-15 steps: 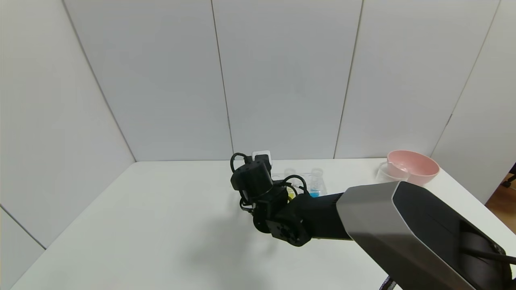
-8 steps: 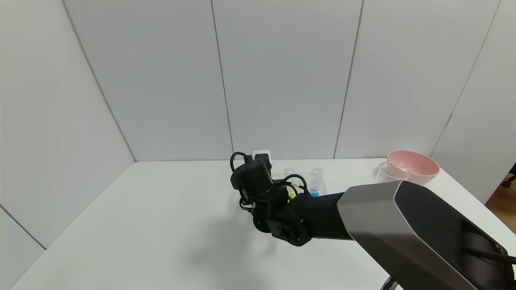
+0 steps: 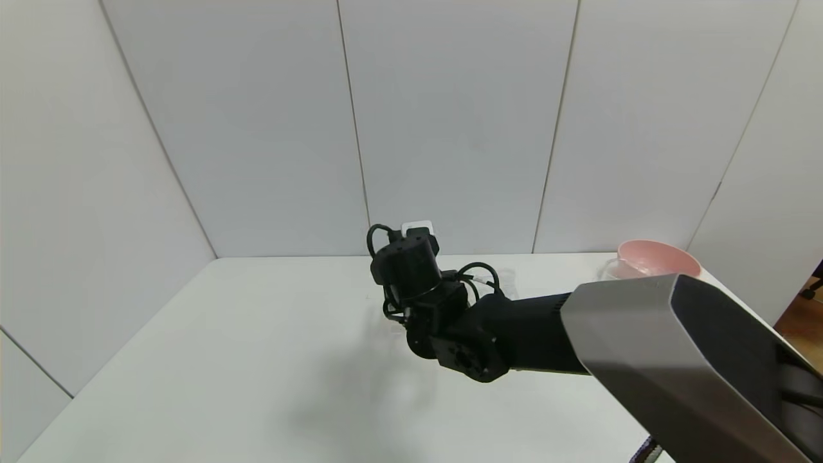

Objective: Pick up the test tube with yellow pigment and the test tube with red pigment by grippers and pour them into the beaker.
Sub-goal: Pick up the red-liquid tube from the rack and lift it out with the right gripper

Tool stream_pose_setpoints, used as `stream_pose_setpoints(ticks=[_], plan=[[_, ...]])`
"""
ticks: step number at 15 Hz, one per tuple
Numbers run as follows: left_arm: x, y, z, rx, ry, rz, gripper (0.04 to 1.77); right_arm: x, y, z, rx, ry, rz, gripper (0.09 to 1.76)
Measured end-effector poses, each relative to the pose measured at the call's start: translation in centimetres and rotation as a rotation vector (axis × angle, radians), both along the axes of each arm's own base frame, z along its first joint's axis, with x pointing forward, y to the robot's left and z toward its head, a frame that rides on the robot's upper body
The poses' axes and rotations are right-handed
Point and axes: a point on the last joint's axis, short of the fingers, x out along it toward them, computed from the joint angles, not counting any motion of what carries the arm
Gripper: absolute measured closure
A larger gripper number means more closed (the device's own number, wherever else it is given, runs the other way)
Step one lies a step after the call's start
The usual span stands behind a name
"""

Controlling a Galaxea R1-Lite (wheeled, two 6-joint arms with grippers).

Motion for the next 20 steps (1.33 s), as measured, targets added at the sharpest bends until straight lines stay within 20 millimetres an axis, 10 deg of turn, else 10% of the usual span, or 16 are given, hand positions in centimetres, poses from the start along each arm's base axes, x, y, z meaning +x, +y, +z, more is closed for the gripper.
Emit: stream_pose_setpoints(ticks=[5,12,20], plan=[[0.0,0.0,0.0,0.000,0.000,0.000,0.09,-1.3,-0.6,4.1,0.032,-0.053,0.018,1.35],[0.0,0.0,0.0,0.000,0.000,0.000,0.09,-5.0,-3.7,5.0,-0.014,0.025,0.119,1.35],[0.0,0.0,0.0,0.000,0.000,0.000,0.09,-8.6,-12.8,6.5,-0.015,0.149,0.241,1.35]])
